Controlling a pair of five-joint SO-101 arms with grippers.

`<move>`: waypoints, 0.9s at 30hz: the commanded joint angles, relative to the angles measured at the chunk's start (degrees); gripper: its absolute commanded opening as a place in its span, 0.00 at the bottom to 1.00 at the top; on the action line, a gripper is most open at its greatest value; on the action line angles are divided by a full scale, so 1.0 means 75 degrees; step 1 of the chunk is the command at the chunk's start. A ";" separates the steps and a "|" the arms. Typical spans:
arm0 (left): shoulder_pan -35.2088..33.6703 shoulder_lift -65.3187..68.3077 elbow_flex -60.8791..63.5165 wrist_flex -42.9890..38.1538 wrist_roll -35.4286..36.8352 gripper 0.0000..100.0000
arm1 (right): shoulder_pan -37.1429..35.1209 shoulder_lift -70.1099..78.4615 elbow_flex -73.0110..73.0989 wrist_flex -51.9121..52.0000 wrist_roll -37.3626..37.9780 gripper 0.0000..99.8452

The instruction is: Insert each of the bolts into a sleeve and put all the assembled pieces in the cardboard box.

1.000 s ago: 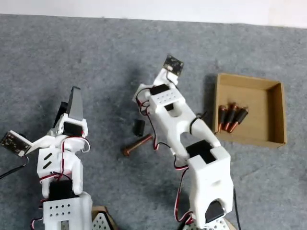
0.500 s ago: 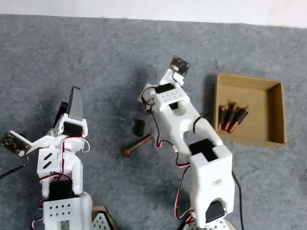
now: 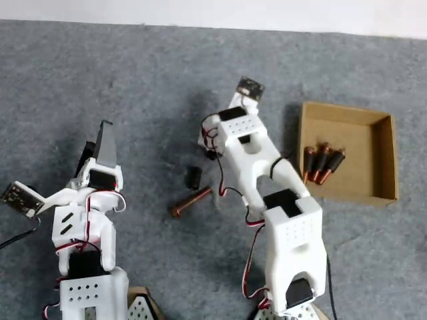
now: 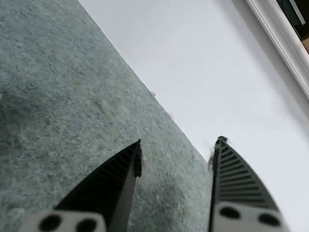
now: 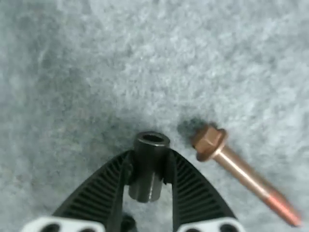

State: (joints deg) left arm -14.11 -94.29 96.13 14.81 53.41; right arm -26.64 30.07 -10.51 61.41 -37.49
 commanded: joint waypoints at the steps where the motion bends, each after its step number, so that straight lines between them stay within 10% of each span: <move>1: 0.0123 -0.0076 -0.0100 0.0023 0.0023 0.23 | 0.0147 -0.0111 -0.0791 0.0545 0.0926 0.01; 12: 0.0123 -0.0076 -0.0088 0.0023 0.0023 0.23 | 0.0182 -0.1073 -0.0862 0.0709 0.1020 0.01; 27: 0.0135 -0.0076 -0.0088 0.0023 0.0023 0.23 | 0.0193 -0.4835 0.3780 -0.1905 0.1688 0.01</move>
State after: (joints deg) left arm -14.02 -94.29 96.13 14.81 53.41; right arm -26.11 1.93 13.05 52.79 -26.51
